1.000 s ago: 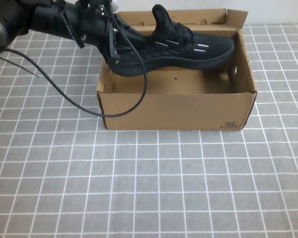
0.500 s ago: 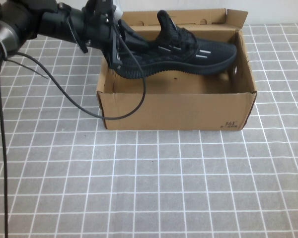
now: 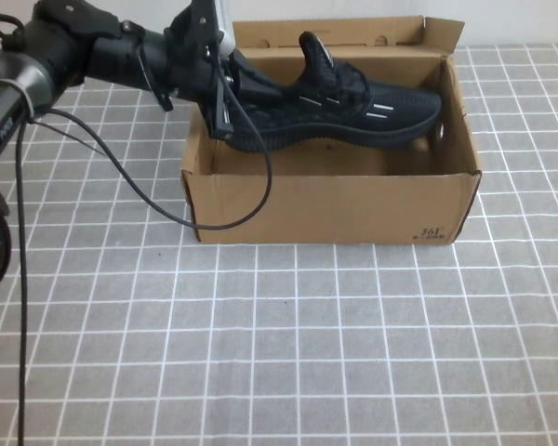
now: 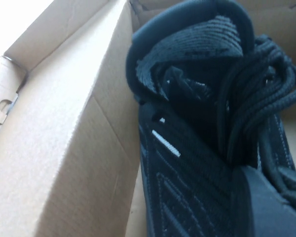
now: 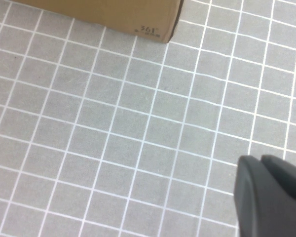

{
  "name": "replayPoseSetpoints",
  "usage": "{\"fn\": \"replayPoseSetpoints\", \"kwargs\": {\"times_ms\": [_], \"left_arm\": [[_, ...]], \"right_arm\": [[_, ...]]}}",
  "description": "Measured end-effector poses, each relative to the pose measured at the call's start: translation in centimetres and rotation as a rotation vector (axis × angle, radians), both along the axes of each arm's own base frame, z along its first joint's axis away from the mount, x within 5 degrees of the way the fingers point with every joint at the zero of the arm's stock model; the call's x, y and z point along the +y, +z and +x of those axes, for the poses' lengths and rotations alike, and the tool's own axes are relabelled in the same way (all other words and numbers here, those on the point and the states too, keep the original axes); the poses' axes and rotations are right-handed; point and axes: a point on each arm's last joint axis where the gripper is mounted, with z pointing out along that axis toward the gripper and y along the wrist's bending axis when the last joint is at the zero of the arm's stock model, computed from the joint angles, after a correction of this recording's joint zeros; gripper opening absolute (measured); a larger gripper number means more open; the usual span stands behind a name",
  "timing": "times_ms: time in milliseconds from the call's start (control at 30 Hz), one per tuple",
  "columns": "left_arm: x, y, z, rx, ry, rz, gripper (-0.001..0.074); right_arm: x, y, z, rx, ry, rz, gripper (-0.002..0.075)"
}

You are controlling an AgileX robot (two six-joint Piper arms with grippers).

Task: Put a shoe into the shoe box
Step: Place the shoe in the shoe box

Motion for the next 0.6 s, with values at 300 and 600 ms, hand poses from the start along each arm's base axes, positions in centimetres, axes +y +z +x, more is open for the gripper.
{"fn": "replayPoseSetpoints", "kwargs": {"times_ms": [300, 600], "left_arm": [[-0.2, -2.6, 0.8, 0.037, -0.003, -0.001, 0.0018], [-0.2, -3.3, 1.0, 0.006, -0.01, 0.012, 0.0018]], "right_arm": [[0.2, -0.1, -0.1, 0.015, 0.009, 0.021, -0.0016], [0.4, -0.1, -0.2, 0.027, 0.017, 0.038, -0.0016]]}}
